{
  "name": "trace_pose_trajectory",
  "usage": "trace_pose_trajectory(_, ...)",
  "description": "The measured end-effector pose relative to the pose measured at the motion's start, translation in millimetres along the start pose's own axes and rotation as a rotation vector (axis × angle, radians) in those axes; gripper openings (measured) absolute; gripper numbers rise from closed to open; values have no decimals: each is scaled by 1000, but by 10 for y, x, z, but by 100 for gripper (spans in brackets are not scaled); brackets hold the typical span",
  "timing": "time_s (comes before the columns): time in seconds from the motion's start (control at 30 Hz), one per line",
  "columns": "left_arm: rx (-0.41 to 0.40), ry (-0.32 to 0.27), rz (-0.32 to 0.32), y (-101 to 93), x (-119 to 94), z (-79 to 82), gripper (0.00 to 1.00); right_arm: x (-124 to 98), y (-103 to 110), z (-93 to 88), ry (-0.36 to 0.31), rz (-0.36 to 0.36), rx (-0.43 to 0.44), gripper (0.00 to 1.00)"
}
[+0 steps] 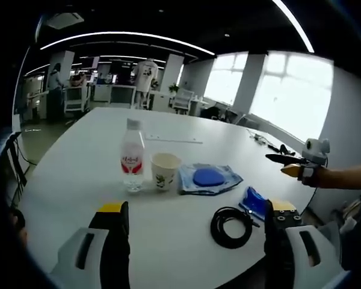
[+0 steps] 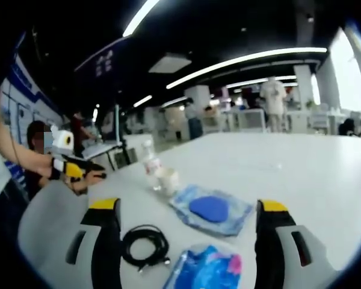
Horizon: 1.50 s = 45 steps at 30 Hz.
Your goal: Arrange the tabletop items into an orderly group along one side of the table until the central work area is clear of visible clutter.
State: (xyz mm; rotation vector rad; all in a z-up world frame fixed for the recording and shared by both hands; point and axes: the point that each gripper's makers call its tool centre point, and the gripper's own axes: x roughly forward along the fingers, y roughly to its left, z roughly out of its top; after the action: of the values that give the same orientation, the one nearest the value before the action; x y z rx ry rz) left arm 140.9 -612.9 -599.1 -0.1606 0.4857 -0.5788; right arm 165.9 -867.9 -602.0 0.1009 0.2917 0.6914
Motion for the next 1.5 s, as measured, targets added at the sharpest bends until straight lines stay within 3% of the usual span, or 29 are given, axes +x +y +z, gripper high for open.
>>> trace_pose_trajectory(0.17,-7,8,-9,-9,15,-37,93,-48,-4,-115,15,-15,34,88)
trace_pose_trajectory(0.37,-9,12,-9,-12,7,-43,93,-76,19,-247,54,-8,17,86)
trace_pose_trajectory(0.57,-15,20,-6,0,-16,-74,93,-105,44,-595,179,2,-40,79)
trace_pose_trajectory(0.73,-24,23,-1,-4,-43,-110,92,-136,21,-767,238,-6,-65,72)
trace_pose_trajectory(0.9,-33,37,1,-1,-54,-176,92,-188,-46,-993,341,-35,-4,53)
trace_pose_trajectory(1.0,-41,43,3,1,-56,-205,91,-193,-80,-1075,376,-49,-32,43)
trace_pose_trajectory(1.13,-52,40,15,45,-71,-200,91,-199,-121,-1144,397,-64,-2,37)
trace_pose_trajectory(1.37,-55,33,28,118,-115,-178,91,-207,-148,-1279,463,-76,-37,26)
trace_pose_trajectory(1.5,-64,30,39,150,-147,-179,91,-225,-169,-1331,495,-84,-58,15)
